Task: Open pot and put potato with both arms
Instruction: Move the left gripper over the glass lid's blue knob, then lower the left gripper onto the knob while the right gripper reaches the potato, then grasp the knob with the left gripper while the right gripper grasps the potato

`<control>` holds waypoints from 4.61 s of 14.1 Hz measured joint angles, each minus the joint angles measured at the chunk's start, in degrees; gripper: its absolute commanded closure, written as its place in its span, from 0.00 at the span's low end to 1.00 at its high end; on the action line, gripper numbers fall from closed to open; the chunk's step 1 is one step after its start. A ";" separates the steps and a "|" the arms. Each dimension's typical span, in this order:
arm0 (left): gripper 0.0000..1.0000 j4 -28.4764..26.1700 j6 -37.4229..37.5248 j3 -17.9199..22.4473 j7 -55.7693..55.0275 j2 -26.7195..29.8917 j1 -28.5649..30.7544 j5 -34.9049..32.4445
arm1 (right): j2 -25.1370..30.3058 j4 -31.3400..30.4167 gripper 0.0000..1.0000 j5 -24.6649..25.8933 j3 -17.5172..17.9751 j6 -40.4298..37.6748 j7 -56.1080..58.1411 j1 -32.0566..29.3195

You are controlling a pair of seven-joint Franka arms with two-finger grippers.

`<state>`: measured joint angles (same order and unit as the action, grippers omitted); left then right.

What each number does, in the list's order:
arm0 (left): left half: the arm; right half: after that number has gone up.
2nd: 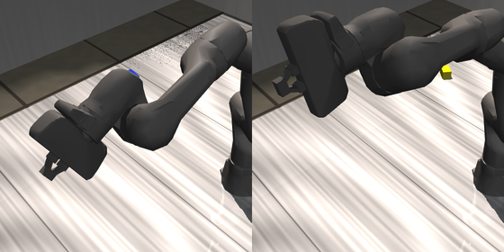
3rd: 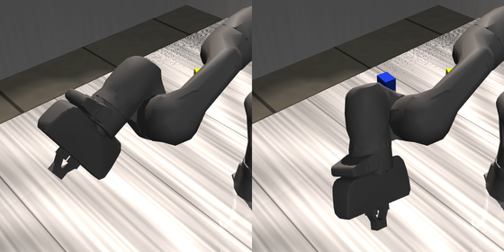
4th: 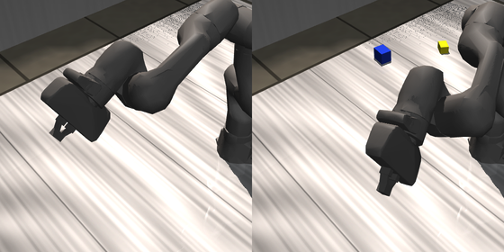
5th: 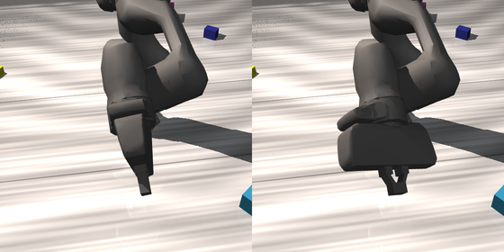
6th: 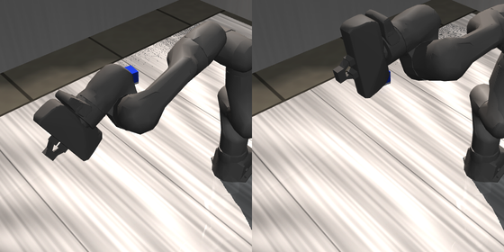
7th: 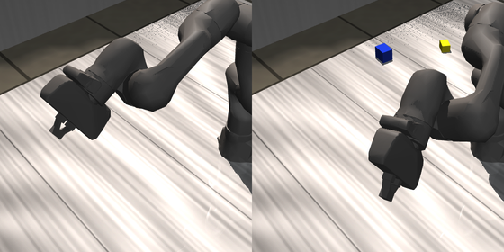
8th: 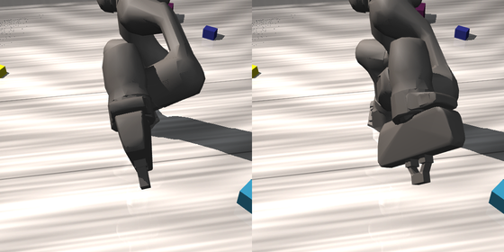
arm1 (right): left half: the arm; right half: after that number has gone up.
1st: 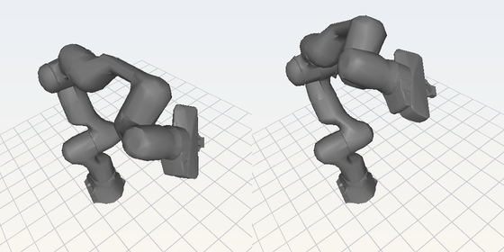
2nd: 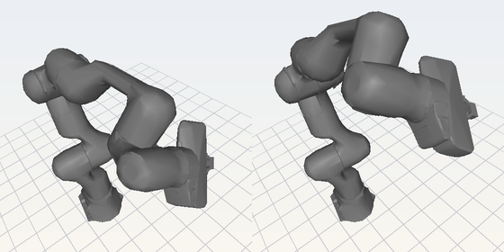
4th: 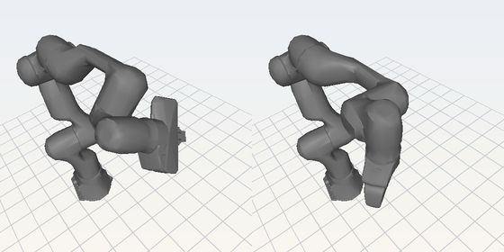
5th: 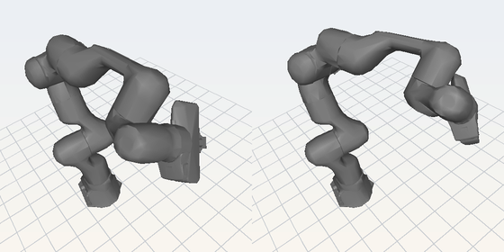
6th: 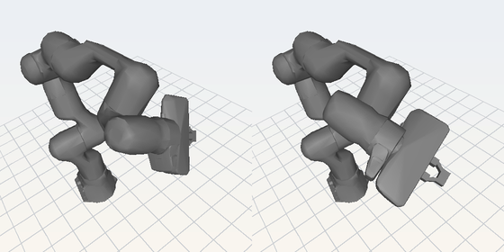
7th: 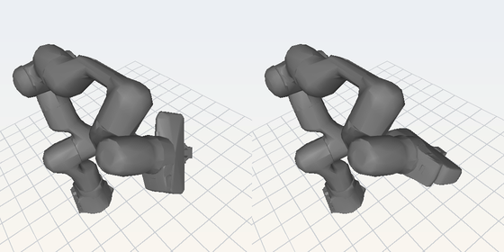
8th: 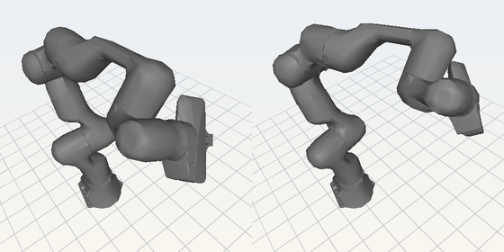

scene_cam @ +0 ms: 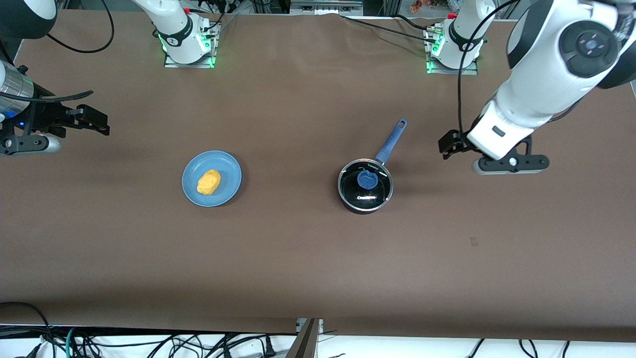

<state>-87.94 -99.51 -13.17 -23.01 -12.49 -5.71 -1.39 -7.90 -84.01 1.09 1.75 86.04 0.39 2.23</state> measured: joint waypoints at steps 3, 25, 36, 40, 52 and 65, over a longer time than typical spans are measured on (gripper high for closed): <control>0.00 -2.83 -4.75 -1.28 -3.38 -0.98 -0.05 0.01 | 0.00 0.00 0.00 0.00 0.00 0.00 0.00 0.00; 0.00 -12.04 -30.77 -6.77 -48.11 -15.30 -7.26 -12.19 | -15.12 -0.38 0.00 -3.65 0.69 7.69 -6.00 2.96; 0.00 -12.04 -30.85 -6.89 -57.12 -16.00 -10.16 -12.19 | -25.70 -5.25 0.00 -3.56 0.72 20.77 -25.76 11.04; 0.00 -12.04 -30.85 -6.81 -58.02 -17.00 -10.22 -12.19 | -25.81 -9.18 0.00 -3.56 0.53 24.02 -27.13 11.19; 0.00 -12.03 -32.57 -6.56 -61.74 -18.76 -10.21 -13.78 | -29.01 -12.94 0.00 -3.55 0.28 29.52 -38.06 11.43; 0.26 -12.03 -32.69 -6.55 -62.13 -18.86 -10.21 -13.89 | -28.94 -14.60 0.70 -3.47 0.28 31.58 -38.21 11.43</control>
<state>-99.97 -132.19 -19.72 -85.14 -31.35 -15.92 -15.28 -36.84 -98.61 -2.38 2.03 117.63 -37.83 13.67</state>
